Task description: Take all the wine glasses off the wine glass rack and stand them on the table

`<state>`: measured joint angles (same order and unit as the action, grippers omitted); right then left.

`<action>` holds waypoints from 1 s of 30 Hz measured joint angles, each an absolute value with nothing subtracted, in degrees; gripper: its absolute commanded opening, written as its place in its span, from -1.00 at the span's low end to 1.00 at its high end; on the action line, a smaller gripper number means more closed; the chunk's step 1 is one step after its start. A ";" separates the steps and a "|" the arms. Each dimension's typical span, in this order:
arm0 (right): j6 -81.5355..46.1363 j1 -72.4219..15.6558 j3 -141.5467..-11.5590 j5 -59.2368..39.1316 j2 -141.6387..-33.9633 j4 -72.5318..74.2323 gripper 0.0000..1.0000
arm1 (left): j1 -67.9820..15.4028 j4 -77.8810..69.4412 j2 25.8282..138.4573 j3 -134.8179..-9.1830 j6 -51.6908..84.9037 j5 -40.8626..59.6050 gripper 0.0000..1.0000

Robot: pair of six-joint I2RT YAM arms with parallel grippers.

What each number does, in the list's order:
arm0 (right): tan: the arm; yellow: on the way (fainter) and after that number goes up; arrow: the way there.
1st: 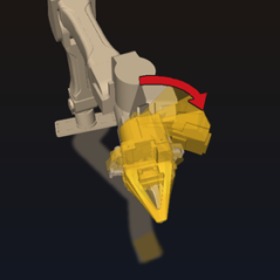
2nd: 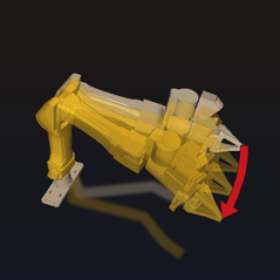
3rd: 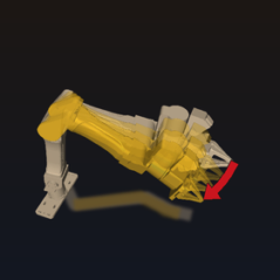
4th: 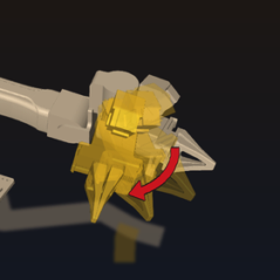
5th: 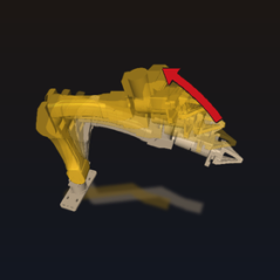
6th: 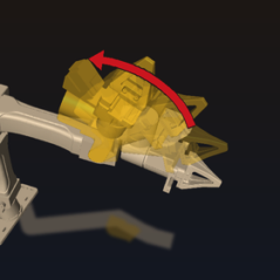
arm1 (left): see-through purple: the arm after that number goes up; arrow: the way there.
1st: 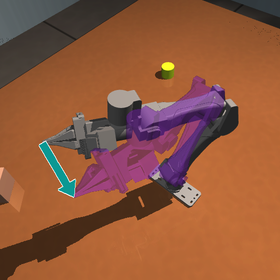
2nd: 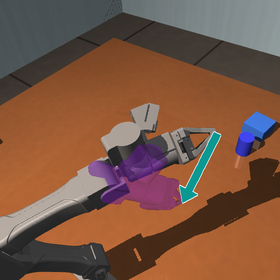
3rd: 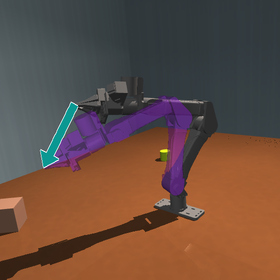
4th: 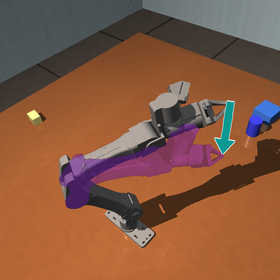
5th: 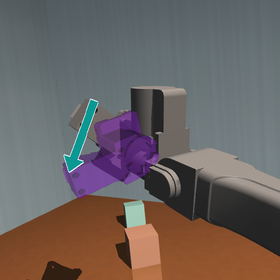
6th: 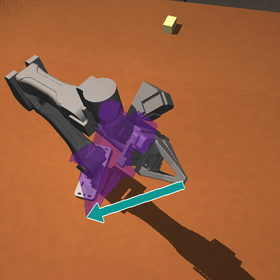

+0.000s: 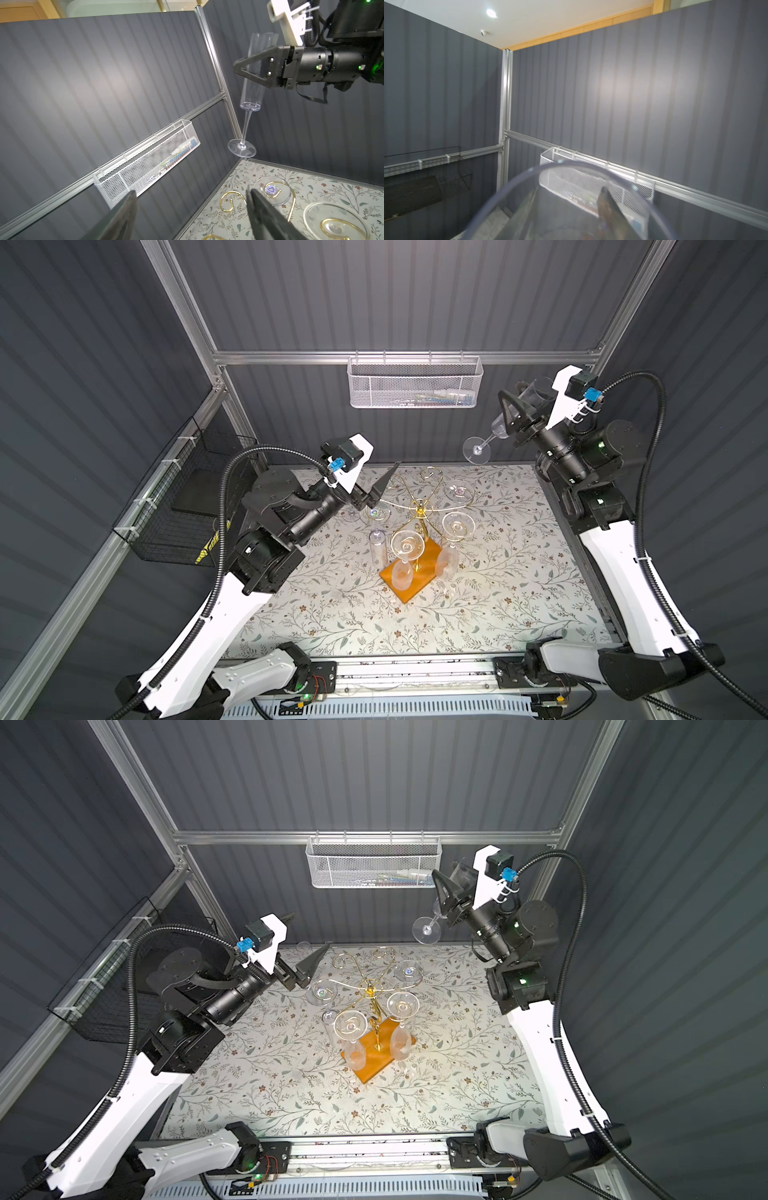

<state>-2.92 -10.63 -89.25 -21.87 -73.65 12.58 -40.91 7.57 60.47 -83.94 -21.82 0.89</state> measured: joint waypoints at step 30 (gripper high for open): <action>1.89 -2.39 -67.96 -17.50 -101.32 33.06 -0.17 | -40.91 0.08 58.94 -71.22 -18.41 -24.84 0.78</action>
